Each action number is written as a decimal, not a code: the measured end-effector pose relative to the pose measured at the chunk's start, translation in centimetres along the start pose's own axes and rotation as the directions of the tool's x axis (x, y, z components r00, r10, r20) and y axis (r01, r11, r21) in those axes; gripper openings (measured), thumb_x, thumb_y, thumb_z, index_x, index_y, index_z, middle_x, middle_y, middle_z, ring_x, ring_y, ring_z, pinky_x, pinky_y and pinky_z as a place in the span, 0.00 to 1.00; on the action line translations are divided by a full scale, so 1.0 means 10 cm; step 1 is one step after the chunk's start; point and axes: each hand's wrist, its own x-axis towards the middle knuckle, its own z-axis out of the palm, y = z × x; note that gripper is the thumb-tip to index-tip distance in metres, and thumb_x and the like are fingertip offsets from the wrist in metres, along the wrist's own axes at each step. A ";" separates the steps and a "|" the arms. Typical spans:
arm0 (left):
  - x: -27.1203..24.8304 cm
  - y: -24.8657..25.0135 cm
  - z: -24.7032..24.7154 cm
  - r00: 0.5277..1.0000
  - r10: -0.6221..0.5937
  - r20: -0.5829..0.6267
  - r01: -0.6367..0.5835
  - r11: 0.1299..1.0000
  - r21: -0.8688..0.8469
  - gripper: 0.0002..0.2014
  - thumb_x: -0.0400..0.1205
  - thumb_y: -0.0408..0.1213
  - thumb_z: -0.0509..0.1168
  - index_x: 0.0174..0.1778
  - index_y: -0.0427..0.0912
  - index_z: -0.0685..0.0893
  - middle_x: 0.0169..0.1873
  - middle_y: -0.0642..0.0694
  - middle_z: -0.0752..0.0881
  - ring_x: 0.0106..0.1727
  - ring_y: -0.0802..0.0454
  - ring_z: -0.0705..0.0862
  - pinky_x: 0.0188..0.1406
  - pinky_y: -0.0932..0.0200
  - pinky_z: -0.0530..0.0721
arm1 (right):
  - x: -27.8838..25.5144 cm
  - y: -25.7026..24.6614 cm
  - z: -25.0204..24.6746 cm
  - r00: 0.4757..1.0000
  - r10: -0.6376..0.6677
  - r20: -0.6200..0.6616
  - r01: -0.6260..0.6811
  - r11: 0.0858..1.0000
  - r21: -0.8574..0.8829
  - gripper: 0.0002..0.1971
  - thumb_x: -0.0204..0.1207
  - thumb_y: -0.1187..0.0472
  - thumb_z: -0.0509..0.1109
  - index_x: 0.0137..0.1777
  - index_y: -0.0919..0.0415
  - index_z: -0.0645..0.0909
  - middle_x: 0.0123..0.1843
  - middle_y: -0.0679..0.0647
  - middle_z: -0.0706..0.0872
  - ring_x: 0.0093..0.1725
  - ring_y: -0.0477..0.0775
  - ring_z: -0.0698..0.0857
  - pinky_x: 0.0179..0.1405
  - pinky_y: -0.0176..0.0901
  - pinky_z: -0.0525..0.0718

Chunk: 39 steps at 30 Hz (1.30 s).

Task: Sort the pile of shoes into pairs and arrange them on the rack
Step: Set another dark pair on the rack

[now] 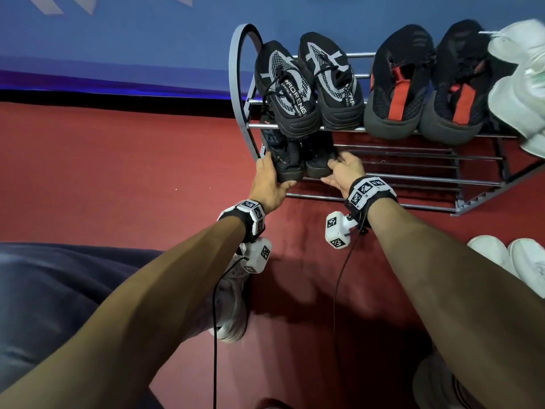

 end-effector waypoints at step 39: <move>0.07 0.29 -0.13 0.996 -0.021 0.092 -0.001 0.972 0.234 0.20 0.78 0.30 0.69 0.62 0.37 0.69 0.62 0.38 0.74 0.47 0.36 0.80 0.51 0.43 0.82 | -0.07 0.24 0.05 0.961 -0.228 -0.154 0.196 0.960 -0.198 0.14 0.84 0.66 0.62 0.67 0.62 0.81 0.53 0.51 0.83 0.45 0.56 0.88 0.45 0.55 0.92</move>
